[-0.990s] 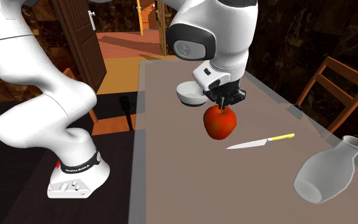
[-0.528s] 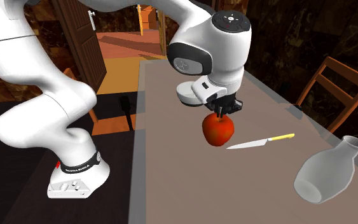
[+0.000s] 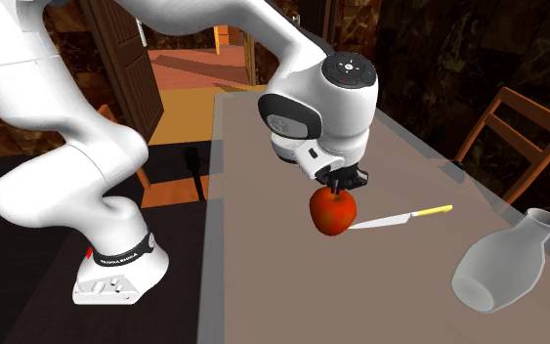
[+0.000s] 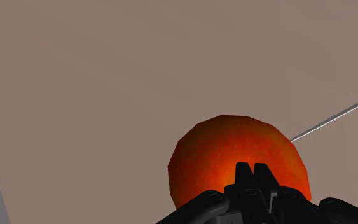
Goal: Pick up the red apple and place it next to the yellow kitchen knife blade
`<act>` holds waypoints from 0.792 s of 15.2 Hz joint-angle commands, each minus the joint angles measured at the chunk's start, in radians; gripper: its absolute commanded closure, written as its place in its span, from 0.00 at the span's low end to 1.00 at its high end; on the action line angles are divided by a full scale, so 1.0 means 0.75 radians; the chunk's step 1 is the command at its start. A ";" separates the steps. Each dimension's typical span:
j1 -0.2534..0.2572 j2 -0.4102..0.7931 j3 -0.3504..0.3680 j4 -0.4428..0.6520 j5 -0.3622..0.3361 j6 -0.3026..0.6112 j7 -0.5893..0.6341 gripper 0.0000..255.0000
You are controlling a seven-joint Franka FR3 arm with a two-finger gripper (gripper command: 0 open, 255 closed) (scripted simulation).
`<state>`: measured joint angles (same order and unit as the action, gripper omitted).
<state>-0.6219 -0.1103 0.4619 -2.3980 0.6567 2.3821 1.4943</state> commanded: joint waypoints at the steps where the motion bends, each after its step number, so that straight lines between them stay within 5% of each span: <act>1: 0.004 0.021 0.005 -0.010 0.008 0.032 -0.011 1.00; 8: 0.004 0.021 0.005 -0.010 0.008 0.032 -0.011 1.00; 9: 0.004 0.021 0.005 -0.010 0.008 0.032 -0.011 0.00; 12: 0.004 0.022 0.005 -0.010 0.008 0.032 -0.011 0.00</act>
<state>-0.6189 -0.0942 0.4658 -2.4056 0.6626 2.4063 1.4858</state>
